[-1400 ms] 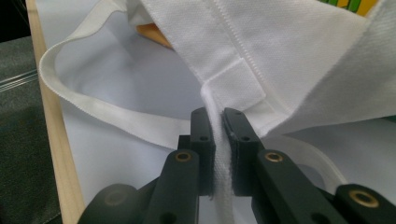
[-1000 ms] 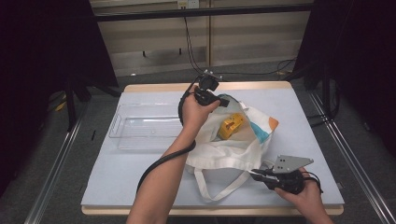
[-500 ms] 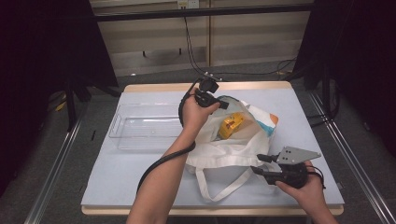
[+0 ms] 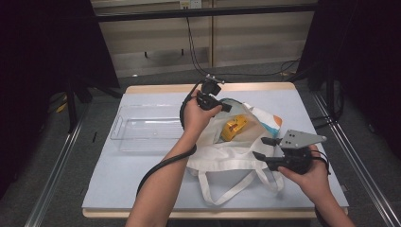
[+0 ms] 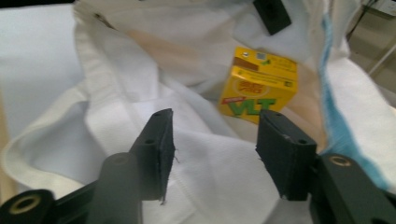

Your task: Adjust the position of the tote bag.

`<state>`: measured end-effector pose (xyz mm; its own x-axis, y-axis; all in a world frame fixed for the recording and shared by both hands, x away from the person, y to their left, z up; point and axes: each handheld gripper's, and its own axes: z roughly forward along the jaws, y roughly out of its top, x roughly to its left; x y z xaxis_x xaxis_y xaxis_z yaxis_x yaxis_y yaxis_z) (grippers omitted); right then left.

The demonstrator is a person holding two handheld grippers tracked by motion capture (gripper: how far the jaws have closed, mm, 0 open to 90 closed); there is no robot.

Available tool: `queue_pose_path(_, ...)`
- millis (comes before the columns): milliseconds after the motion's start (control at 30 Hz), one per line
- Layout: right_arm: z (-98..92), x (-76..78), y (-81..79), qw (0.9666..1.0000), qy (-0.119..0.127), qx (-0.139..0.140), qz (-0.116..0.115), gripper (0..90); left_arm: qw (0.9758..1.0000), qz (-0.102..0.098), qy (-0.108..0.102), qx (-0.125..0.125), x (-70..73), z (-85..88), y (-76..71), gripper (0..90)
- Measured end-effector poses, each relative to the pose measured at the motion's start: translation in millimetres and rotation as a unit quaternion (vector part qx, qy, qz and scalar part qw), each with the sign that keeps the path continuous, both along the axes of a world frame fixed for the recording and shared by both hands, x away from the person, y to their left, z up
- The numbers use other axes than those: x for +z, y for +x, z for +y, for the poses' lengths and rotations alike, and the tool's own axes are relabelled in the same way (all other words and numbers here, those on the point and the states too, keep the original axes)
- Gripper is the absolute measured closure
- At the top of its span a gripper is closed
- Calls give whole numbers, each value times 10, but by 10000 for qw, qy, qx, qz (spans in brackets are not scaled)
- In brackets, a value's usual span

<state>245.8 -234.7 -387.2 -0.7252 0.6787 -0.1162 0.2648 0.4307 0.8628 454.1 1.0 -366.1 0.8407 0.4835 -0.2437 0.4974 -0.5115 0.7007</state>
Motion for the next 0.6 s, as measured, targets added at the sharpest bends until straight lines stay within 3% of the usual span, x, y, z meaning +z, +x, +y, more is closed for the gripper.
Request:
queue_pose_path(233,-77,100,232,9990,-157,-360,-226,738,10000,9,4,-4,-9,6,11,861)
queue_pose_path(433,-152,132,403,9968,-148,-709,-346,840,10000,-2,43,-12,-36,33,40,859)
queue_pose_path(600,-211,45,548,9956,-127,-905,-229,857,10000,29,63,26,-65,52,64,846)
